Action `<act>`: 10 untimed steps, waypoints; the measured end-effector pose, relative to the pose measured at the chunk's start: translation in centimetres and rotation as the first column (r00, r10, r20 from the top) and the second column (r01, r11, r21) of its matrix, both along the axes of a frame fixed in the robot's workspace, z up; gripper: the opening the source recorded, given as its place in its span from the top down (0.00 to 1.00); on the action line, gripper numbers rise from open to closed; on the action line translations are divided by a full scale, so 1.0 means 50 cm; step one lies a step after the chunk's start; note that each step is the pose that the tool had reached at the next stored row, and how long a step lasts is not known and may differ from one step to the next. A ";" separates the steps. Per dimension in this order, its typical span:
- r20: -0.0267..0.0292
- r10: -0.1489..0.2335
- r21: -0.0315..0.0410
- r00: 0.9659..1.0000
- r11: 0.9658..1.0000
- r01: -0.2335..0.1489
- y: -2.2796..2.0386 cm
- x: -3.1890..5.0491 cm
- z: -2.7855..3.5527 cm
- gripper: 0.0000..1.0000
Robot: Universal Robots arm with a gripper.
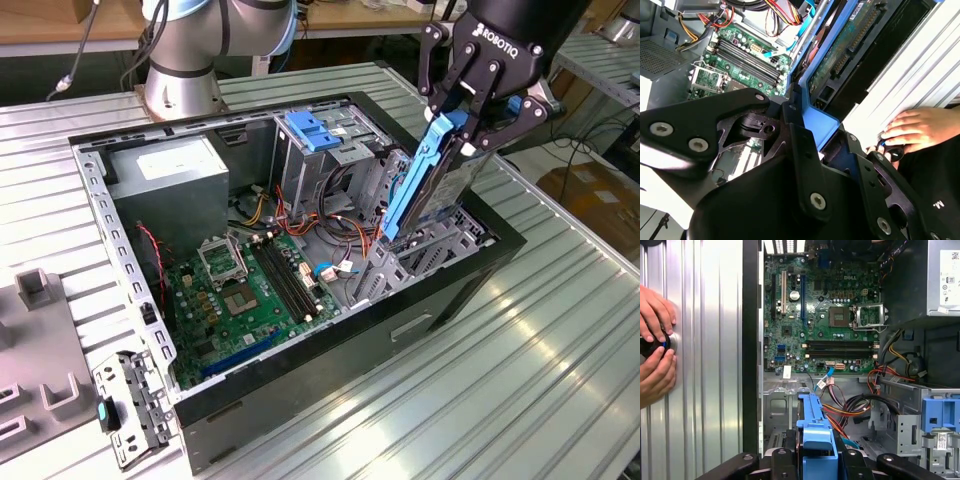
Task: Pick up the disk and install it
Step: 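Insert the disk into the insertion slot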
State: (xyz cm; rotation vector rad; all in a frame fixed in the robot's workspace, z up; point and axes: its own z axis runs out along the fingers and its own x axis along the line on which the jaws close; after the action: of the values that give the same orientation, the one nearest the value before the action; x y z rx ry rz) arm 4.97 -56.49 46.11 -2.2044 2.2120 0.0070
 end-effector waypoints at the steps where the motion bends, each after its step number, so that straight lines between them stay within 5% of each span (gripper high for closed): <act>1: 0.000 0.000 -0.001 1.000 1.000 0.000 0.0000 0.000 -0.001 0.63; 10: 0.000 0.000 -0.003 1.000 1.000 0.000 -0.0003 0.008 -0.019 0.63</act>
State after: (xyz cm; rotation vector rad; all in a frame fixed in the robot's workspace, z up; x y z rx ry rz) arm 5.37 -56.50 45.17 -2.2060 2.2135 0.0036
